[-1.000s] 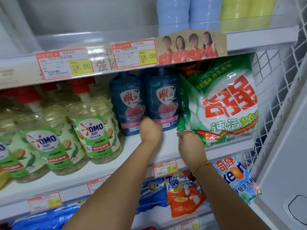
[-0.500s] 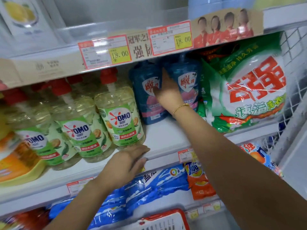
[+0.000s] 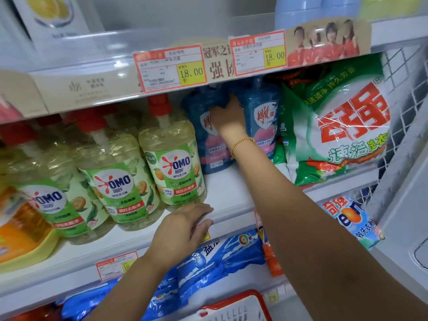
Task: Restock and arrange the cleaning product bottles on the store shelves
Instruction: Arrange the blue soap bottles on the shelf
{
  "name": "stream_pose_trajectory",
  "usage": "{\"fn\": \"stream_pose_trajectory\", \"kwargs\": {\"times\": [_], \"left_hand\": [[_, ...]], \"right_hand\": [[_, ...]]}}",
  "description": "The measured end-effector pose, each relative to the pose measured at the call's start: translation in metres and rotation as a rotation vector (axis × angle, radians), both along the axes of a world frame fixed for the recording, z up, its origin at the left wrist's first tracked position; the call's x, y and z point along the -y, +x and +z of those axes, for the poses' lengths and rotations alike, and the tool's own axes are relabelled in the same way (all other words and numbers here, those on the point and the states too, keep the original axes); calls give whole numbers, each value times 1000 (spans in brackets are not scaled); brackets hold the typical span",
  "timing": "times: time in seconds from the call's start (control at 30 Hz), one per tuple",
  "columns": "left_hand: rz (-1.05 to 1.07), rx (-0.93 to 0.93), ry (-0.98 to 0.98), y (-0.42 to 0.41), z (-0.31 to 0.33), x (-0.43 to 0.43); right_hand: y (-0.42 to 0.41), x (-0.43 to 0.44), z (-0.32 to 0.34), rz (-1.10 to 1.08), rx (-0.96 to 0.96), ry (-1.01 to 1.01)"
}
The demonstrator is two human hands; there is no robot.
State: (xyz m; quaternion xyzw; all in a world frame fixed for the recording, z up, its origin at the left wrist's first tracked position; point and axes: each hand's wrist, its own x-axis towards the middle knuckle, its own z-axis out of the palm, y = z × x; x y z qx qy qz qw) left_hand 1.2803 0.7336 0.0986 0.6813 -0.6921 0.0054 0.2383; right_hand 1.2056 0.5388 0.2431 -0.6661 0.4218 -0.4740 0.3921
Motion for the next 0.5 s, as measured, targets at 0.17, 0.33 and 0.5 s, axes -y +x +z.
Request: {"fn": "stream_pose_trajectory", "kwargs": {"times": [0.17,0.33,0.5], "left_hand": [[4,1,1,0,-1,1],[15,-1,10,-1,1,1],[16,9,7,-2,1,0]], "right_hand": [[-28,-32,-29,-87,9,-247],[-28,-26,-23,-158,-107,-436],[-22,4,10,-60,-548,-393]]}}
